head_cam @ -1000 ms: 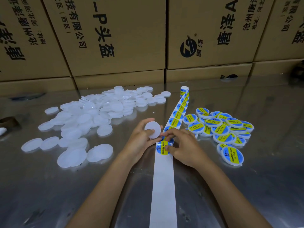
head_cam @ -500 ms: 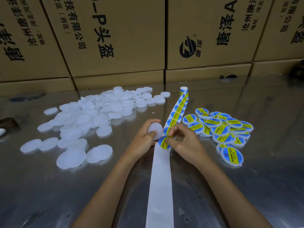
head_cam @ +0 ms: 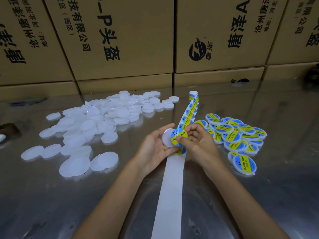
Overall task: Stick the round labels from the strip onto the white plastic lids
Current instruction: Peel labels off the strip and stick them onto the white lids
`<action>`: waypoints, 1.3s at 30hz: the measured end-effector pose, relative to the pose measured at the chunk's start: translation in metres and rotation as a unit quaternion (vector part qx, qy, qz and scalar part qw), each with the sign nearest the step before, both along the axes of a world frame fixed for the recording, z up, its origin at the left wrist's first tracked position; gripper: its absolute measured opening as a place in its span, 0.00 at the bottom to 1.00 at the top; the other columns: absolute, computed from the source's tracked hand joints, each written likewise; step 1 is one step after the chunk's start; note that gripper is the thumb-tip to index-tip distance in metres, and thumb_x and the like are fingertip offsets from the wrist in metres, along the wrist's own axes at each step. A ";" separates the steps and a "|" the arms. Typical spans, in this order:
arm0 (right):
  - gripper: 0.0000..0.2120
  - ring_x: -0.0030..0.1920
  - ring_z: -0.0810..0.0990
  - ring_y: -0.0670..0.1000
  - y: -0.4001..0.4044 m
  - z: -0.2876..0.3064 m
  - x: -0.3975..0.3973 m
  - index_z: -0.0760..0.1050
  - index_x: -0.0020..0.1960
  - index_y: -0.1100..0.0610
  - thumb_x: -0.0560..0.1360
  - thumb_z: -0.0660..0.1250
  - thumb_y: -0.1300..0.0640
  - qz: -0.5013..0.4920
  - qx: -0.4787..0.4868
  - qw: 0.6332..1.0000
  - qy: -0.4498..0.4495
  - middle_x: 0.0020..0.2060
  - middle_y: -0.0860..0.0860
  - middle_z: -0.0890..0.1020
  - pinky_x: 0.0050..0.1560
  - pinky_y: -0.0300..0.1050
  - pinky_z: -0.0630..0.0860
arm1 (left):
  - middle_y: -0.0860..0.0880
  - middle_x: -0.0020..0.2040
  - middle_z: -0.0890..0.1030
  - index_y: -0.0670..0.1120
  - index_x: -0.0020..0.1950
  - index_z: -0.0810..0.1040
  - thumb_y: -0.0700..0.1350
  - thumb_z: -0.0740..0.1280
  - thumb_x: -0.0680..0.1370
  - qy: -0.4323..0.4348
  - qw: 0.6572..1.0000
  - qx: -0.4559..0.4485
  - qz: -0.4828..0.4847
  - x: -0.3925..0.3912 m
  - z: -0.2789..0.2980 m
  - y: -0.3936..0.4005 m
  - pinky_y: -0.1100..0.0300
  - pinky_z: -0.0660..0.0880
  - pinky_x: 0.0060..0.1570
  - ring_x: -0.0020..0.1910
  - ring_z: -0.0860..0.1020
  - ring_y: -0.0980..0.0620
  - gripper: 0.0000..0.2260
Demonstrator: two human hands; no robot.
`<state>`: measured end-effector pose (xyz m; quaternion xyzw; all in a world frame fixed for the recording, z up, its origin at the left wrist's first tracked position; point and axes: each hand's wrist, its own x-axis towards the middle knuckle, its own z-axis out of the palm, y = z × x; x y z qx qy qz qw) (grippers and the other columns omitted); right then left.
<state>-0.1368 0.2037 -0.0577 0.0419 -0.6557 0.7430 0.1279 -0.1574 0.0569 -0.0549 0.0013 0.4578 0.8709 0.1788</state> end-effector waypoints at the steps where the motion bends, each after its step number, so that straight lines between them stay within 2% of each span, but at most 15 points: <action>1: 0.14 0.35 0.78 0.44 -0.001 -0.001 0.000 0.72 0.44 0.57 0.71 0.73 0.72 0.000 0.008 1.000 0.008 0.40 0.52 0.80 0.38 0.35 0.78 | 0.38 0.59 0.83 0.41 0.66 0.77 0.42 0.56 0.83 0.002 1.000 -0.001 -0.006 0.001 0.000 0.001 0.50 0.83 0.52 0.54 0.84 0.42 0.15; 4: 0.15 0.34 0.77 0.45 -0.002 -0.002 0.000 0.72 0.44 0.56 0.70 0.74 0.71 -0.001 0.035 0.999 0.021 0.38 0.49 0.78 0.37 0.37 0.77 | 0.39 0.60 0.83 0.42 0.64 0.79 0.41 0.57 0.82 0.013 1.000 -0.001 -0.022 0.002 -0.001 0.003 0.52 0.83 0.51 0.55 0.84 0.43 0.15; 6: 0.15 0.35 0.75 0.46 -0.001 -0.003 0.000 0.72 0.44 0.55 0.70 0.74 0.71 -0.004 0.057 0.998 0.027 0.38 0.49 0.78 0.37 0.37 0.76 | 0.39 0.60 0.83 0.42 0.64 0.79 0.42 0.58 0.82 0.017 0.999 -0.004 -0.027 0.002 0.000 0.004 0.51 0.82 0.54 0.56 0.83 0.43 0.15; 9: 0.16 0.33 0.75 0.42 -0.002 -0.005 -0.002 0.71 0.44 0.55 0.69 0.75 0.70 -0.014 0.074 0.996 0.037 0.38 0.49 0.78 0.37 0.36 0.75 | 0.39 0.61 0.82 0.42 0.65 0.79 0.43 0.63 0.78 0.021 0.999 -0.005 -0.031 0.004 0.001 0.006 0.51 0.81 0.56 0.57 0.83 0.44 0.17; 11: 0.16 0.33 0.76 0.42 -0.002 -0.007 -0.004 0.71 0.44 0.54 0.69 0.75 0.70 -0.022 0.079 0.996 0.041 0.38 0.49 0.78 0.37 0.36 0.75 | 0.39 0.62 0.82 0.42 0.66 0.78 0.42 0.61 0.79 0.022 0.999 -0.005 -0.033 0.005 0.001 0.007 0.51 0.81 0.55 0.58 0.83 0.44 0.16; 15: 0.16 0.36 0.77 0.47 -0.001 -0.011 -0.006 0.71 0.44 0.53 0.70 0.75 0.69 -0.042 0.103 0.992 0.051 0.39 0.50 0.79 0.38 0.40 0.75 | 0.40 0.61 0.83 0.42 0.65 0.79 0.41 0.59 0.81 0.017 0.999 -0.009 -0.030 0.006 0.002 0.008 0.53 0.82 0.53 0.56 0.83 0.45 0.15; 19: 0.17 0.33 0.76 0.47 -0.001 -0.016 -0.008 0.71 0.43 0.49 0.69 0.76 0.66 -0.058 0.140 0.987 0.060 0.36 0.43 0.78 0.36 0.41 0.74 | 0.41 0.58 0.84 0.43 0.63 0.79 0.41 0.59 0.82 0.020 0.999 -0.015 -0.033 0.008 0.003 0.009 0.55 0.82 0.48 0.52 0.85 0.46 0.14; 22: 0.16 0.36 0.75 0.42 -0.001 -0.019 -0.007 0.72 0.44 0.47 0.68 0.77 0.62 -0.085 0.183 0.976 0.077 0.38 0.38 0.78 0.38 0.35 0.72 | 0.41 0.58 0.84 0.42 0.64 0.79 0.41 0.58 0.82 0.022 0.999 -0.013 -0.029 0.008 0.002 0.009 0.54 0.83 0.50 0.54 0.84 0.45 0.14; 24: 0.17 0.42 0.73 0.42 0.001 -0.019 -0.007 0.72 0.47 0.46 0.67 0.79 0.56 -0.137 0.243 0.955 0.097 0.41 0.37 0.77 0.43 0.32 0.68 | 0.38 0.60 0.82 0.40 0.65 0.78 0.41 0.60 0.80 0.021 0.999 0.003 -0.028 0.008 0.004 0.007 0.51 0.82 0.55 0.56 0.83 0.41 0.15; 27: 0.23 0.48 0.73 0.45 0.003 -0.017 -0.006 0.72 0.53 0.44 0.64 0.80 0.48 -0.158 0.252 0.951 0.087 0.43 0.39 0.74 0.46 0.35 0.69 | 0.34 0.62 0.80 0.38 0.67 0.76 0.41 0.65 0.74 0.010 0.998 0.050 -0.029 0.008 0.008 0.006 0.48 0.81 0.57 0.58 0.81 0.35 0.22; 29: 0.23 0.48 0.73 0.44 0.001 -0.017 -0.005 0.73 0.52 0.48 0.63 0.80 0.45 -0.145 0.245 0.954 0.095 0.44 0.40 0.75 0.47 0.37 0.70 | 0.33 0.63 0.80 0.37 0.67 0.75 0.41 0.66 0.72 0.010 0.997 0.069 -0.033 0.008 0.008 0.007 0.47 0.81 0.57 0.60 0.79 0.33 0.23; 33: 0.17 0.47 0.72 0.45 0.000 -0.015 -0.003 0.75 0.45 0.50 0.64 0.80 0.47 -0.154 0.265 0.944 0.120 0.45 0.43 0.76 0.48 0.35 0.70 | 0.33 0.62 0.79 0.36 0.66 0.76 0.41 0.64 0.73 0.018 0.996 0.067 -0.049 0.009 0.009 0.006 0.47 0.81 0.56 0.62 0.78 0.31 0.22; 36: 0.13 0.42 0.72 0.46 0.001 -0.013 -0.003 0.76 0.40 0.54 0.67 0.80 0.53 -0.162 0.245 0.948 0.124 0.39 0.44 0.75 0.43 0.32 0.67 | 0.34 0.62 0.80 0.36 0.65 0.77 0.42 0.65 0.74 0.026 0.995 0.068 -0.074 0.012 0.010 0.006 0.47 0.82 0.53 0.62 0.80 0.35 0.21; 39: 0.10 0.37 0.71 0.44 0.003 -0.012 -0.004 0.77 0.38 0.58 0.70 0.77 0.58 -0.158 0.221 0.954 0.128 0.36 0.45 0.75 0.39 0.30 0.66 | 0.37 0.61 0.82 0.38 0.64 0.77 0.35 0.62 0.78 0.050 0.995 0.026 -0.076 0.011 0.007 0.007 0.50 0.82 0.50 0.59 0.82 0.40 0.15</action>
